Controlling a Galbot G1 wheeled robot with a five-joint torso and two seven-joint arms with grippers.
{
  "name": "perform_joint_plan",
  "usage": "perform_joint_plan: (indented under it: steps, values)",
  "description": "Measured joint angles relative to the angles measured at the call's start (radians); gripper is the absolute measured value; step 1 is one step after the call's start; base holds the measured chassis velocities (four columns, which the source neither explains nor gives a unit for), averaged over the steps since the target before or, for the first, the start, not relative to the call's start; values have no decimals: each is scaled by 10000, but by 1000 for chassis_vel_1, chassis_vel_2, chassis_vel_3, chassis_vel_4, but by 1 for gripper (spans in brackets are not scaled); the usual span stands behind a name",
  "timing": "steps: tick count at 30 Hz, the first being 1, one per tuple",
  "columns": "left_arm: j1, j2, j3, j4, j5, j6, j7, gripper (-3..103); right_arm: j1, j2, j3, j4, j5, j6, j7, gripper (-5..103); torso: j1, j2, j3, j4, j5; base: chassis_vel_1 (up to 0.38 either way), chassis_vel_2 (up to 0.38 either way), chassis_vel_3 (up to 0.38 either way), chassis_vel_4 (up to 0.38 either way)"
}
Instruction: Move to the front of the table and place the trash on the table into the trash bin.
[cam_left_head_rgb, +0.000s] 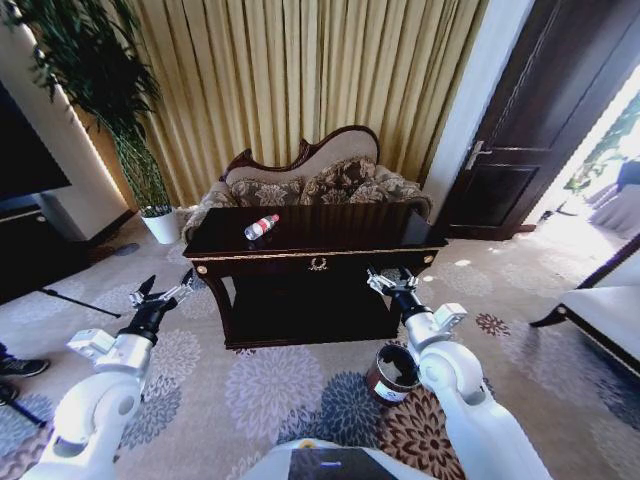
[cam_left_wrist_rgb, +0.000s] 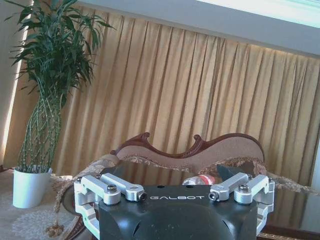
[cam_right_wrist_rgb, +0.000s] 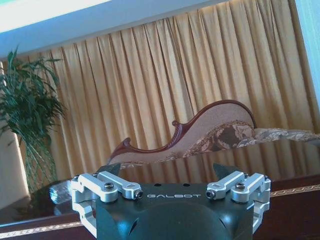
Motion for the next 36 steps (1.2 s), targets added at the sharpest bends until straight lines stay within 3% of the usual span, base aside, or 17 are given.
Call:
perform_joint_plan:
  steps: [6, 25, 36]
  values:
    - [27, -19, 6, -6, 50, 9, -1, 100, 87, -115, 22, -307, -721, -49, 0, 100, 1, 0, 1, 1, 1, -89, 135, 90, -127]
    - [171, -86, -45, -43, 77, -4, 21, 100, 631, -598, 207, -1089, -264, -204, -91, 100, 4, -2, 2, 1, 1, -88, 181, 92, -173]
    - [200, -186, 48, 16, 100, -97, 69, 100, 810, -557, 30, -1295, -244, -199, -207, 100, -2, 1, -1, 0, 0, -8, 16, 9, -26]
